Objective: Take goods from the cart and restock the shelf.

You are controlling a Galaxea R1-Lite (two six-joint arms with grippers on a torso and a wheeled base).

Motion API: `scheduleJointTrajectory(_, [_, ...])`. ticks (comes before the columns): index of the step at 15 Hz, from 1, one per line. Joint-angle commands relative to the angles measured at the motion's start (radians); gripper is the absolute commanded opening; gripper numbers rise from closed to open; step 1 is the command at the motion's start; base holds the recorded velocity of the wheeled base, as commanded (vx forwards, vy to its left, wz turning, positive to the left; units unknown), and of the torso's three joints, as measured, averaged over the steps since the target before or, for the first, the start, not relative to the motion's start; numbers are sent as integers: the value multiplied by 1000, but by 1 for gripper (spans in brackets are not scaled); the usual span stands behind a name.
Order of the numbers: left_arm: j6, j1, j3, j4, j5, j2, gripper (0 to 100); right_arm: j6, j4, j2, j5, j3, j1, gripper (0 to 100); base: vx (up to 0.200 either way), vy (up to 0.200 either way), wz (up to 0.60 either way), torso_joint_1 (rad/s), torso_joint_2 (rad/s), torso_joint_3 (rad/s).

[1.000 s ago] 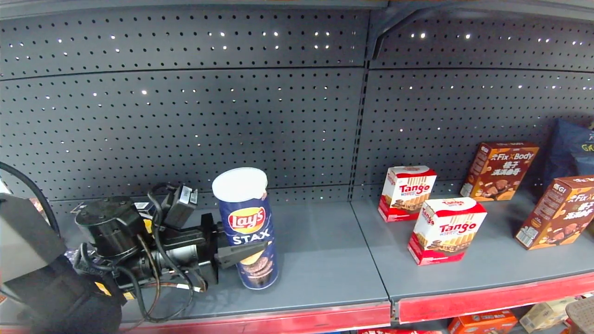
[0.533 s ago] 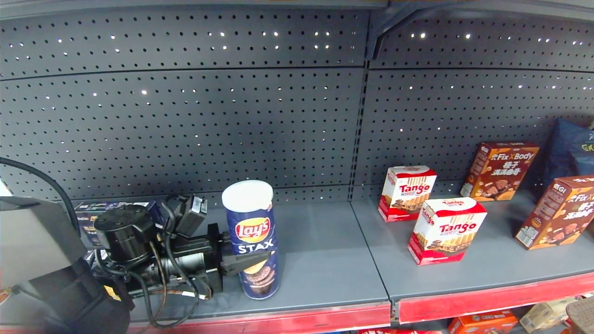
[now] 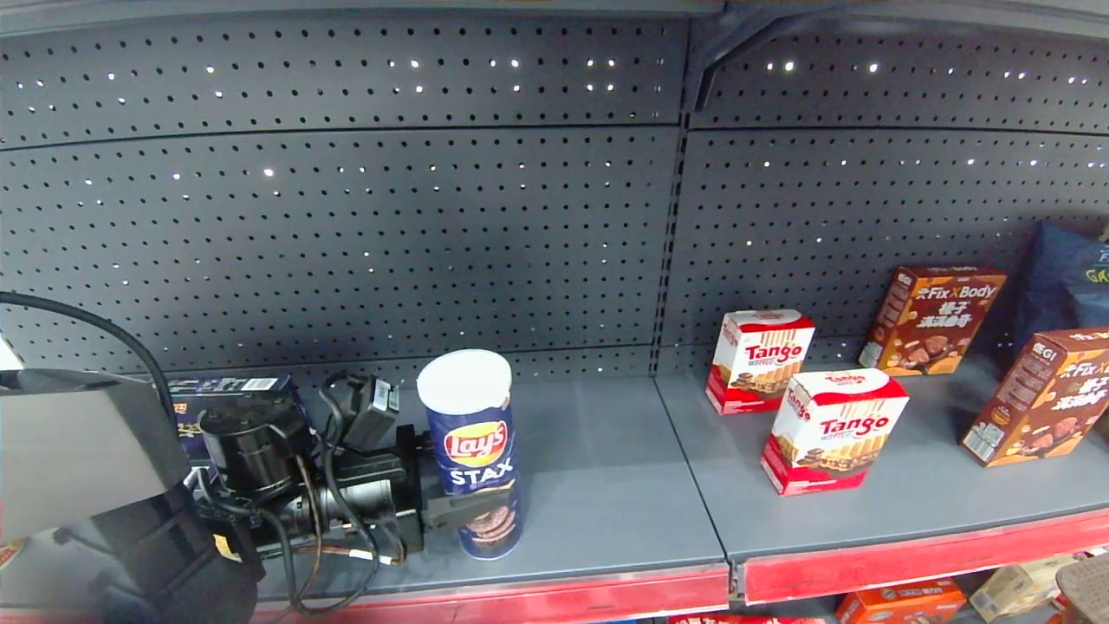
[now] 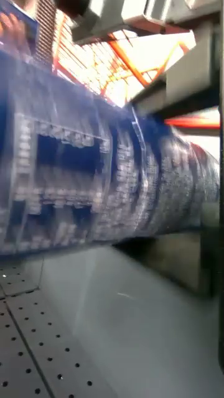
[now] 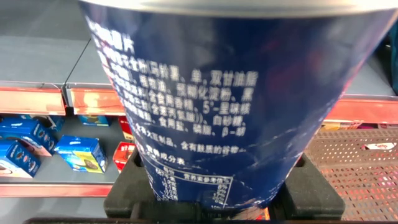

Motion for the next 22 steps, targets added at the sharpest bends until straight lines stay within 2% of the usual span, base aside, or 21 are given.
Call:
scheduleJointTrajectory(1, [3,0,2,-1,0,14,100,0,0,1,0,0,0,0,0,0,0,0,0,0])
scheduleJointTrajectory(7, [20,11,42,-1,0,-28,100,-1,0,-5,0,6,0,0,0,0,0,0,0,0])
scheduleJointTrajectory(9, [32,34,59,-1,0,-34,100,-1,0,-9,0,6,0,0,0,0,0,0,0,0])
scheduleJointTrajectory(10, [44,69,66,-1,0,-37,100,-1,0,-11,-3,6,-1,0,0,0,0,0,0,0])
scheduleJointTrajectory(17, [46,146,69,-1,-2,-74,100,0,0,-20,0,15,-1,0,0,0,0,0,0,0])
scheduleJointTrajectory(22, [46,150,71,-1,-2,-75,100,0,1,-28,0,21,-1,0,0,0,0,0,0,0])
